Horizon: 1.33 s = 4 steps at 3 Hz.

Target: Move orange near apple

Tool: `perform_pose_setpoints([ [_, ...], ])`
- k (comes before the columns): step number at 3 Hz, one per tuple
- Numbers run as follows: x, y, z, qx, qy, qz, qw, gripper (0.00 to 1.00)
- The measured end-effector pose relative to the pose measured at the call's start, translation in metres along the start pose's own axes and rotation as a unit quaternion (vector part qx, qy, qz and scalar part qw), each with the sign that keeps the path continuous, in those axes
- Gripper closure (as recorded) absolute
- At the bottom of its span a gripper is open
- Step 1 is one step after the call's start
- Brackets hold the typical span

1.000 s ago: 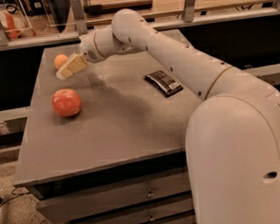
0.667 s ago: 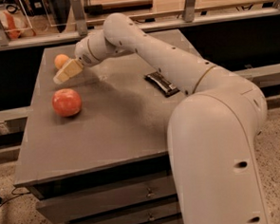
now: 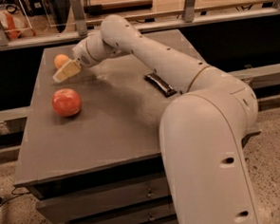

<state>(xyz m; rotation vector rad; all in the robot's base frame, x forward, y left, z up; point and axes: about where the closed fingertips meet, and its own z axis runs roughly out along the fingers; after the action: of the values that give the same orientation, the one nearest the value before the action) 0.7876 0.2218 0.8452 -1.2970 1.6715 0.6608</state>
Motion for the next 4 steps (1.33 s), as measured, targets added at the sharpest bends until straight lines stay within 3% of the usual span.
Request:
perform_pose_setpoints([
  [3,0.000,0.001,0.001,-0.010,0.000,0.000,0.9999,0.88],
  [4,-0.006,0.000,-0.018,-0.013,-0.010,0.004,0.9999,1.00],
])
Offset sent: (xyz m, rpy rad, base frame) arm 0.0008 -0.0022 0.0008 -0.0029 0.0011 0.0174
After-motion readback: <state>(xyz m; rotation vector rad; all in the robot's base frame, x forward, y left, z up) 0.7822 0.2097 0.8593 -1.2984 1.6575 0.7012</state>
